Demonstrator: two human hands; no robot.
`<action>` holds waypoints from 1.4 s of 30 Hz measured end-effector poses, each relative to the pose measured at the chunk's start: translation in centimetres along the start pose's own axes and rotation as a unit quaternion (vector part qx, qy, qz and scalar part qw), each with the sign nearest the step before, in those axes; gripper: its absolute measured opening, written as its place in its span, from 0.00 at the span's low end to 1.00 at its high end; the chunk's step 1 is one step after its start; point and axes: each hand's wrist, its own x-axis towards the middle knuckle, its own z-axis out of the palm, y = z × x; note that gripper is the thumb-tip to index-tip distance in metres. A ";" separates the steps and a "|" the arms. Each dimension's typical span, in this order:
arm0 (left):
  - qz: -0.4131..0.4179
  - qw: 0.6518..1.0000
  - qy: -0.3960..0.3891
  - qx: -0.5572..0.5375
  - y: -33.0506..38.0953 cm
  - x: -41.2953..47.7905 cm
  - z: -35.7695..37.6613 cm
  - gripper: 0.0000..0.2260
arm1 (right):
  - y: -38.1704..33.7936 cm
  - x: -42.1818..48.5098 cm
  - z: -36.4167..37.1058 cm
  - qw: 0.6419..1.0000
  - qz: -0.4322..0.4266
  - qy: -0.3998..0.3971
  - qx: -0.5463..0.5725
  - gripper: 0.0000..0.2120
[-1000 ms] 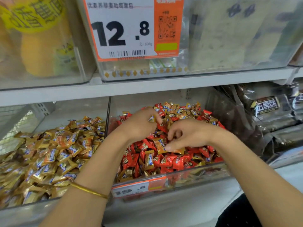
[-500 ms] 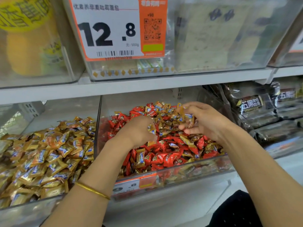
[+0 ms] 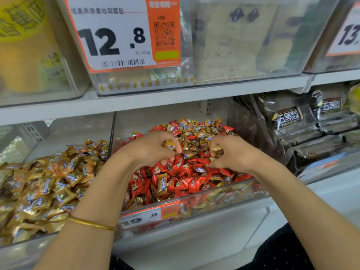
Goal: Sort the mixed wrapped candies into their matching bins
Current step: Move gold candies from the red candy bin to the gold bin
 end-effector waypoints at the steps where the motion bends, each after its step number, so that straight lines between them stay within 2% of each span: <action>1: 0.007 0.999 -0.019 0.043 -0.1 -0.3 -0.2 0.06 | 0.0 0.1 -0.2 0.999 0.008 0.025 0.029 0.08; 3: 0.008 0.990 -0.062 0.130 -0.4 -0.8 -0.3 0.05 | -0.1 0.1 -0.6 0.993 0.019 0.063 0.103 0.04; 5: -0.003 0.977 -0.081 0.198 -0.7 -1.1 -0.2 0.08 | -0.5 0.3 -0.8 0.984 0.021 0.071 0.160 0.02; 7: -0.006 0.971 -0.097 0.219 -0.8 -1.3 -0.2 0.12 | -0.8 0.7 -0.6 0.976 0.023 0.071 0.207 0.02; 10: 0.010 0.969 -0.115 0.219 -1.0 -1.4 0.0 0.12 | -1.3 1.8 -0.2 0.970 0.030 0.063 0.233 0.05; 14: 0.024 0.969 -0.105 0.224 -1.4 -1.0 0.3 0.07 | -2.3 3.6 0.7 0.991 -0.030 0.044 0.123 0.07; 17: 0.033 0.969 -0.101 0.221 -1.6 -1.0 0.1 0.04 | -3.0 4.7 1.6 0.998 -0.061 -0.021 0.013 0.10; 20: 0.044 0.979 -0.073 0.183 -1.7 -1.2 -0.6 0.03 | -3.2 5.2 2.2 0.996 -0.065 -0.058 -0.036 0.12; 22: 0.045 0.983 -0.057 0.171 -1.9 -1.3 -0.9 0.03 | -3.2 5.6 2.3 0.995 -0.064 -0.056 -0.052 0.11; 24: 0.041 0.981 -0.076 0.172 -2.0 -1.5 -1.0 0.03 | -3.1 5.8 2.3 0.996 -0.059 -0.041 -0.054 0.10; 27: 0.022 0.972 -0.119 0.202 -2.2 -1.6 -0.8 0.10 | -2.7 5.6 1.5 0.999 -0.029 -0.013 0.008 0.04; 32: 0.003 0.961 -0.137 0.241 -2.3 -1.5 -0.4 0.15 | -2.4 5.3 1.0 0.977 0.044 0.017 0.206 0.04; 36: 0.003 0.959 -0.138 0.246 -2.6 -1.5 0.0 0.11 | -3.3 5.7 1.4 0.958 0.055 0.006 0.282 0.15; 39: 0.013 0.962 -0.138 0.235 -2.7 -1.5 -0.1 0.09 | -4.2 6.2 1.6 0.955 0.021 0.032 0.295 0.07; 42: 0.025 0.969 -0.136 0.206 -2.4 -1.7 -0.5 0.06 | -5.0 6.7 2.0 0.946 -0.003 0.046 0.321 0.04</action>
